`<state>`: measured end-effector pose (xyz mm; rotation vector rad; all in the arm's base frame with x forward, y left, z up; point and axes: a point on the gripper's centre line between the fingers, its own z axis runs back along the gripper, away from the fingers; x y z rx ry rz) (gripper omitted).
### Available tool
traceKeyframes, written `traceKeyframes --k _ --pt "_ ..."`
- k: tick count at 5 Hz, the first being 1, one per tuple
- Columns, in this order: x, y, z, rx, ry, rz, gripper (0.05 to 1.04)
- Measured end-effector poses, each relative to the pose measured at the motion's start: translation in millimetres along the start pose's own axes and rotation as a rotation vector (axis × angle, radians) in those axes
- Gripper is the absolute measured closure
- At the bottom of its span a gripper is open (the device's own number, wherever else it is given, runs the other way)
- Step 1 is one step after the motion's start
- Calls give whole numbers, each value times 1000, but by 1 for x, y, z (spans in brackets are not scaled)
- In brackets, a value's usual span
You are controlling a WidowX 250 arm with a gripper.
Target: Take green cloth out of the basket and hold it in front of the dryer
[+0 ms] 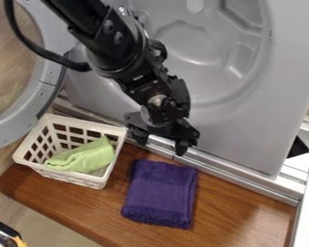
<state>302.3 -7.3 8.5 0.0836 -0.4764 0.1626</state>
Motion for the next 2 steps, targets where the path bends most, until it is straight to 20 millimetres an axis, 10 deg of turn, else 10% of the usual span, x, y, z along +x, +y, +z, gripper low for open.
traceKeyframes --k 2 --pt "-9 -1 -1 -17 43 -28 83"
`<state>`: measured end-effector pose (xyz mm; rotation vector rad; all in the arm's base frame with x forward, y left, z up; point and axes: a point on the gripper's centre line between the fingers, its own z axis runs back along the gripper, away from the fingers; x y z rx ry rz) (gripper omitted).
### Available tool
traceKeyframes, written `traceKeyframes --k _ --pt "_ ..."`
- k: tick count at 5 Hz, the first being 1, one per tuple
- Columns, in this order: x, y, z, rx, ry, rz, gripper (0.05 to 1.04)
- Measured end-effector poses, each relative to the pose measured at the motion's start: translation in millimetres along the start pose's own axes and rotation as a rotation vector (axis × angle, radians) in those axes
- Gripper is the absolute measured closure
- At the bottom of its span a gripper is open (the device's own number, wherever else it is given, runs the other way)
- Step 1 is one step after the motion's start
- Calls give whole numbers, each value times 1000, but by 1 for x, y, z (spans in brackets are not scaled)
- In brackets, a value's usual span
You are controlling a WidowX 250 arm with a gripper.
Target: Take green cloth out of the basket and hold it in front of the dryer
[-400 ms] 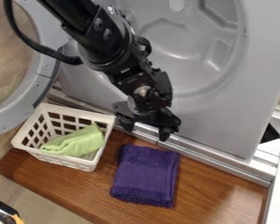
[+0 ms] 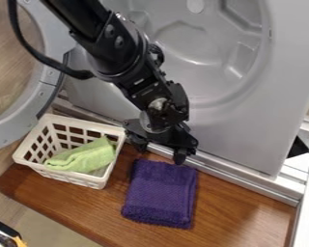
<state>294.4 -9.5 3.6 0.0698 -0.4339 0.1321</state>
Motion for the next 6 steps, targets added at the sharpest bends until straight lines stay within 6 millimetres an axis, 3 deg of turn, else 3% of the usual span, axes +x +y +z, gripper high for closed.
traceKeyframes --k 2,3,4,6 --pt "0 14 22 7 -43 33 83" --pt "-5 31 36 53 -49 97 83" --pt "-16 58 39 87 -8 116 83" --pt "-35 92 31 210 75 152 83"
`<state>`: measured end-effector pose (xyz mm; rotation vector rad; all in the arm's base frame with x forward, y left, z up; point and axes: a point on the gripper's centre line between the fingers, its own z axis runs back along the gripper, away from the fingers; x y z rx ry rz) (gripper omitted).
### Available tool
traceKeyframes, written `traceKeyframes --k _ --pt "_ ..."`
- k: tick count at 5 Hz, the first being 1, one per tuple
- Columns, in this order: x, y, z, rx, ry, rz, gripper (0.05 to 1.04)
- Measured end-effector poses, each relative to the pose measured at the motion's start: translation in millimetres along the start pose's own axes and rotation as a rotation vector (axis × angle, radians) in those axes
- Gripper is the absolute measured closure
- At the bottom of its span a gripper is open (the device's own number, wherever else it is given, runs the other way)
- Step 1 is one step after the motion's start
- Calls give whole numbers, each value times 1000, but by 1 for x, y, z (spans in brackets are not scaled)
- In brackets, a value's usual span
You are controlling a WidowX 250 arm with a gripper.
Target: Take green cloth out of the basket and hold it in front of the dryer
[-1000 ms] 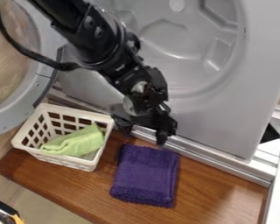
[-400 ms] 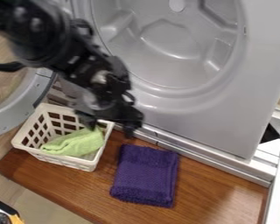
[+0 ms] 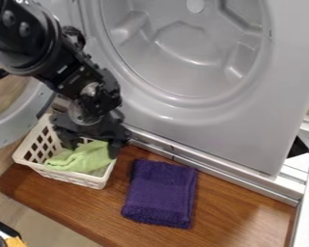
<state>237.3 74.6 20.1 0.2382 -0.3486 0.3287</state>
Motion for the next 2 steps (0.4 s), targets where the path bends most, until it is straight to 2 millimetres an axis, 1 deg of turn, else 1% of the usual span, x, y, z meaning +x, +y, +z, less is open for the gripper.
traceKeyframes --k 1,2 --pt "-9 8 -24 45 90 17 83" --pt "-9 5 -44 58 131 13 83"
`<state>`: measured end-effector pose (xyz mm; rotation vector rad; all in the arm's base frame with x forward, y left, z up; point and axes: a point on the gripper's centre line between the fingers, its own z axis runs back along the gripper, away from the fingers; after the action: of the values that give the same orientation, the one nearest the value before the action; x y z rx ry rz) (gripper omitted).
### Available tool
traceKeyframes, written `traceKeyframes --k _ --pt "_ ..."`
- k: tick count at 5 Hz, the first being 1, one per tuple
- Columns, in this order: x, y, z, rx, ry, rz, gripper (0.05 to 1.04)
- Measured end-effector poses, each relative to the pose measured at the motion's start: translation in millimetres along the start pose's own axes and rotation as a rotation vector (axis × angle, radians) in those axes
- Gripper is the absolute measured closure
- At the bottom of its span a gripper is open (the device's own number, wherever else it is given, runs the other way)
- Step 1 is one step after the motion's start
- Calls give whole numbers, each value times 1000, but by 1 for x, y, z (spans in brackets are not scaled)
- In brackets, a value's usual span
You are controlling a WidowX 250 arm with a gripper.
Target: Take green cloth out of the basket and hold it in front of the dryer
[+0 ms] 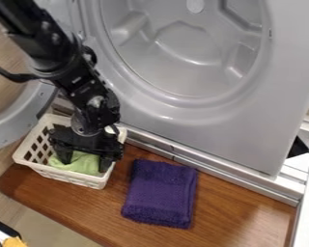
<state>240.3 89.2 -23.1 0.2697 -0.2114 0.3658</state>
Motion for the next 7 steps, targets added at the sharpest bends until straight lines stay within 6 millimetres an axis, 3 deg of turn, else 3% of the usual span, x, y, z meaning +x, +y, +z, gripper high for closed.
traceKeyframes --k 1,3,4,5,7 --pt "0 -4 -19 15 50 -17 123" --pt "6 -5 -23 41 -6 -2 716" --pt "6 -6 -23 51 -19 -6 928" --pt "6 -6 -22 55 -23 -1 1020" --pt "11 19 -9 77 -50 113 1029"
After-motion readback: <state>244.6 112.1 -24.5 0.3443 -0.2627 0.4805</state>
